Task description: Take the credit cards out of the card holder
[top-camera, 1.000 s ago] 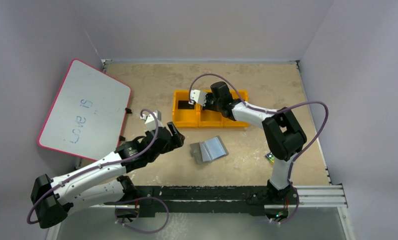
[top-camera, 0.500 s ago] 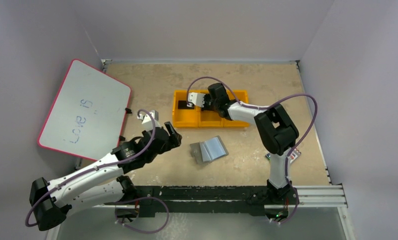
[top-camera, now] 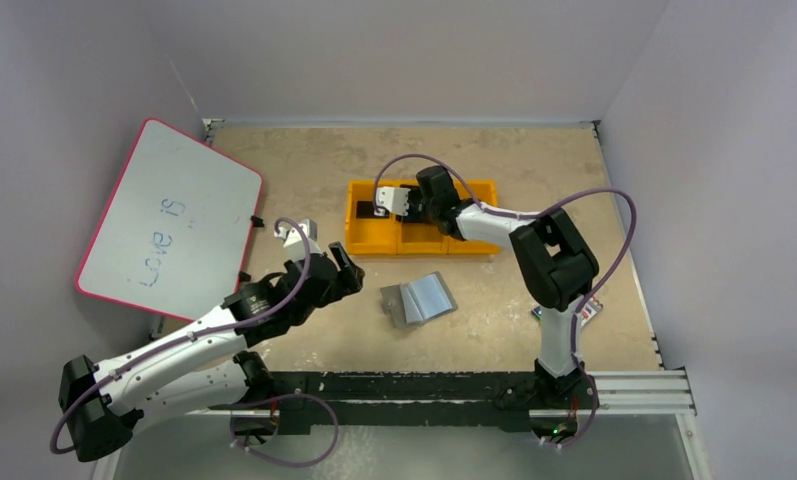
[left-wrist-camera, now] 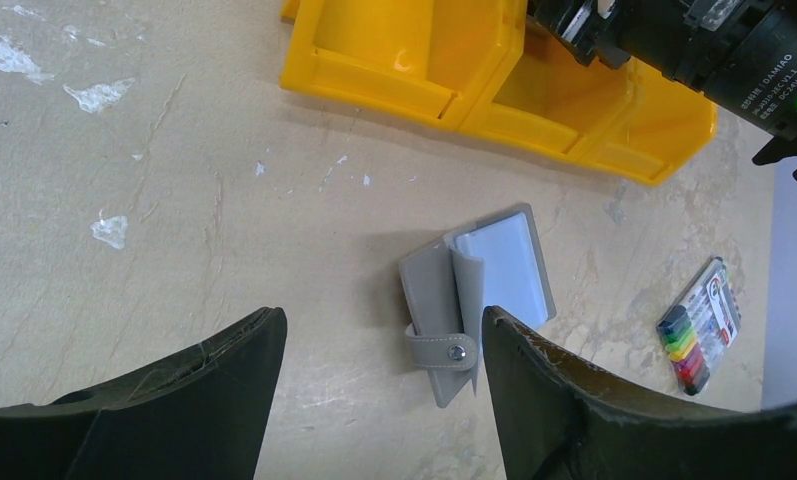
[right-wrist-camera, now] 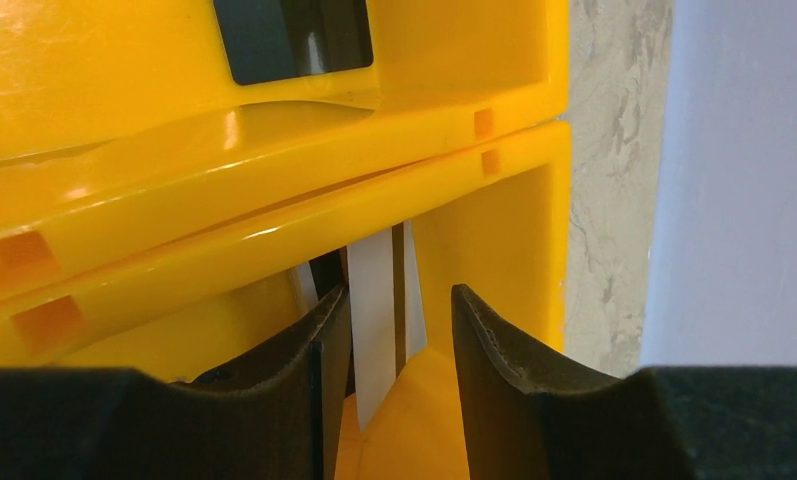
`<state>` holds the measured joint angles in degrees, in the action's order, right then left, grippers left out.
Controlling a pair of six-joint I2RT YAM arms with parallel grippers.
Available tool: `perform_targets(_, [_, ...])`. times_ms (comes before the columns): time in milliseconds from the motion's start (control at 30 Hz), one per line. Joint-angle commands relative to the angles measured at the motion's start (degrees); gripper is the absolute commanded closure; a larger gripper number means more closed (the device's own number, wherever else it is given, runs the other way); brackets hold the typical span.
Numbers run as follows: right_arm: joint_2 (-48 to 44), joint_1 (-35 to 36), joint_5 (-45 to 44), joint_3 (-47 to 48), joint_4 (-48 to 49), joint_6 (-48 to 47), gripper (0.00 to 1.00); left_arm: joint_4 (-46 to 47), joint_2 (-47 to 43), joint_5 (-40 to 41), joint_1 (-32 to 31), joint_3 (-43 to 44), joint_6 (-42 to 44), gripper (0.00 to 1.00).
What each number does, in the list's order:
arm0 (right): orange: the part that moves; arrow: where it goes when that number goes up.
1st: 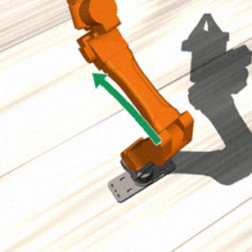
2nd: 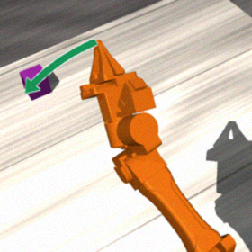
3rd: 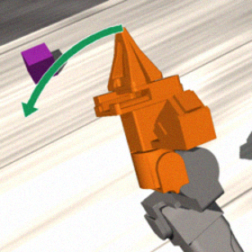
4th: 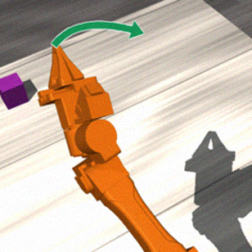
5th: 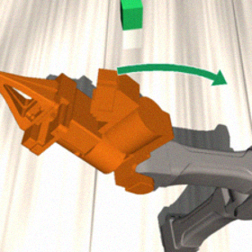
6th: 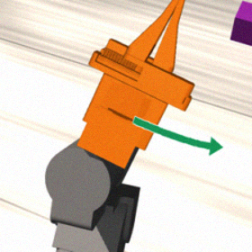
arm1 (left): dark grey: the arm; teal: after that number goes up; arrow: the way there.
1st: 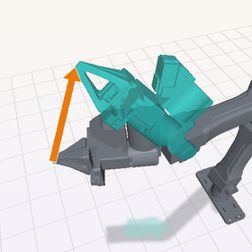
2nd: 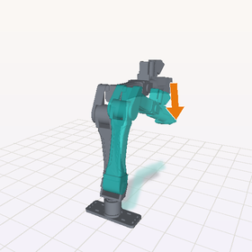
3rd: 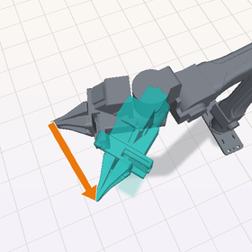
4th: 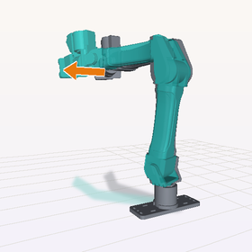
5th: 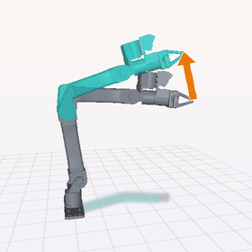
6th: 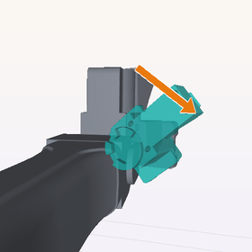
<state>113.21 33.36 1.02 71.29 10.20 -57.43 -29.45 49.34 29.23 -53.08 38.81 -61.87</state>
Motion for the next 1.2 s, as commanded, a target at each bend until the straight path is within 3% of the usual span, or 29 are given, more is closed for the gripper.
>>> perform_targets(0, [-3.7, 0.2, 2.6, 0.9, 0.9, -0.7, 0.56, 1.1, -0.3, 0.6, 0.3, 2.1, 1.1, 0.29])
perform_targets(600, [-9.2, 0.2, 4.3, -2.0, 1.6, -0.2, 0.53, 1.8, 1.2, -1.3, 0.4, 2.4, 0.6, 0.29])
perform_targets(733, [-12.9, 0.2, 1.3, -3.0, 5.0, 2.9, 0.54, 2.1, 1.7, -1.9, 0.3, 2.2, 0.2, 0.29])
perform_targets(900, [-25.0, 0.2, 4.2, -8.4, 10.9, 20.1, 0.52, 3.4, 2.8, -3.0, 0.3, 2.3, -0.2, 0.29])
perform_targets(1033, [-38.2, 0.2, -1.6, -16.9, 16.5, 46.1, 0.53, 6.2, 4.7, -5.5, 0.4, 1.7, -0.7, 0.28])
perform_targets(1167, [-50.3, 0.2, -10.3, -22.9, 1.8, 75.1, 0.41, 10.0, 8.1, -10.2, 0.4, 0.4, -2.4, 0.28])
